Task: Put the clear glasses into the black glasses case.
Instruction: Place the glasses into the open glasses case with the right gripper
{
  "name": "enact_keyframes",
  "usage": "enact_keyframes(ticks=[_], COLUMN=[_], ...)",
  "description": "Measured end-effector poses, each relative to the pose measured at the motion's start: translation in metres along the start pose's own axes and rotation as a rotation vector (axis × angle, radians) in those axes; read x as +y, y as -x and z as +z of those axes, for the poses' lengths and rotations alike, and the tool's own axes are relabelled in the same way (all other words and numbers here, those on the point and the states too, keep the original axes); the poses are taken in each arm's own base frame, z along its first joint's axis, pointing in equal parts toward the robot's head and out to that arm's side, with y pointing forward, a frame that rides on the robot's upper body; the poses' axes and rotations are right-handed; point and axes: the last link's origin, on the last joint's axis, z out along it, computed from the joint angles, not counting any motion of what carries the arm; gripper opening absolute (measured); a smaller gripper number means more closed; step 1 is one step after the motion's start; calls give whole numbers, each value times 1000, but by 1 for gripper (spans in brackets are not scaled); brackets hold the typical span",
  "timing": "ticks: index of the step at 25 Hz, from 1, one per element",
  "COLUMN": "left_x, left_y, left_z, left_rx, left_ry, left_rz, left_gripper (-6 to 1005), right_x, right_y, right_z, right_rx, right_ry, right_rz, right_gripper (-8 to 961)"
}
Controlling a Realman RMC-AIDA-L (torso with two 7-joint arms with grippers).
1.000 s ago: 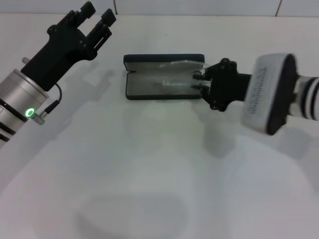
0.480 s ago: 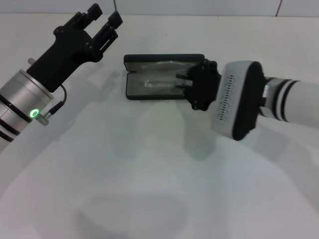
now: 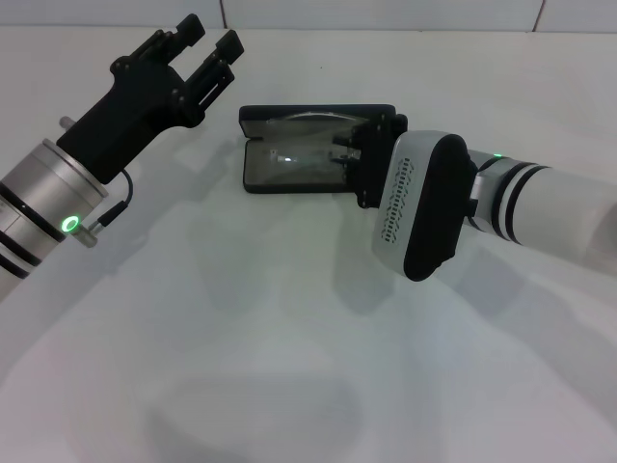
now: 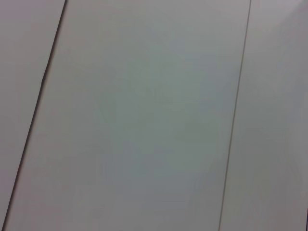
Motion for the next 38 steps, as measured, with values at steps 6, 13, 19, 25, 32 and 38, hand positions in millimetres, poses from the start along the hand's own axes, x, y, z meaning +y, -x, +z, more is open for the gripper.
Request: enact_keyframes(ticks=[6,13,19,25,32,38], left_x=[2,4,6,6,6,6], left_y=[1,3,4,4,4,4], left_z=[0,-1,-1,-1,0,0], left_rx=[-7,-14,-21,-20,-19,-20], left_ry=[11,24,33,34,36,35], left_rz=[4,7,8,9,7,6], left_gripper=[569,569,568,568,568,568], right_x=[1,-1,1,1,1,6], right_y=[-4,-3,-6,-4,1,7], right_z=[1,3,4,5,4,4], right_rx=[13,19,32,26,11,-9], right_ry=[3,-6,-1,1,2,19], right_rz=[25,40,26,32,31,29], right_gripper=[118,119,138,192,235,233])
